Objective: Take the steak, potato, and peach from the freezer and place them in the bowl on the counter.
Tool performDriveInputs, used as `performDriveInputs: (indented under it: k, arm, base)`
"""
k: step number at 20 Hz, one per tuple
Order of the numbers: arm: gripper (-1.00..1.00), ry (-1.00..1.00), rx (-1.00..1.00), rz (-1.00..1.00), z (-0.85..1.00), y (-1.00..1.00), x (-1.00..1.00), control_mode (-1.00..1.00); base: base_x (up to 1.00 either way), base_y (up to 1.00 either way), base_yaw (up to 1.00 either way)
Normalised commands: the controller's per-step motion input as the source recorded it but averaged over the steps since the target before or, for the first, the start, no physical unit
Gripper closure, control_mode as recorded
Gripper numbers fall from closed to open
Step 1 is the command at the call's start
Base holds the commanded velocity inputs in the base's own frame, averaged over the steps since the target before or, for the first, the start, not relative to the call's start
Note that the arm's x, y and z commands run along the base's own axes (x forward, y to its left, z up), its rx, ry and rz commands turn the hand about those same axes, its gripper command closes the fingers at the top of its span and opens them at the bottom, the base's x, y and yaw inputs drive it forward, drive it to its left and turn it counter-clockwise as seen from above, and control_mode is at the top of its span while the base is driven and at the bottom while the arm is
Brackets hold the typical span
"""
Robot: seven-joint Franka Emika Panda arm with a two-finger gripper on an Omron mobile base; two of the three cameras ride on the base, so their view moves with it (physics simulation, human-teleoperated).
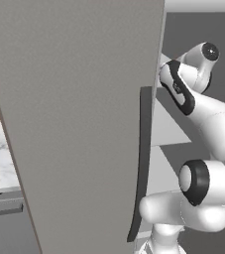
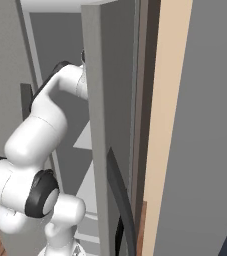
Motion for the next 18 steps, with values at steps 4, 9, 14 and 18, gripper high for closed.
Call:
performDriveInputs:
  k: [4,9,14,18]
  arm:
    - [1.00,0.00,0.00,-0.01,0.00,0.00,-0.22,-1.00]
    - [1.00,-0.02,0.00,0.00,0.06,0.00,-0.36,-1.00]
    - [1.00,0.00,0.00,0.00,0.26,0.00,-0.36,-1.00]
    - [1.00,0.00,-0.01,-0.03,0.44,0.00,-0.35,-1.00]
  base:
    - [0.00,0.00,0.00]
    - [0.00,0.00,0.00]
    - [0.00,0.00,0.00]
    - [0.00,0.00,0.00]
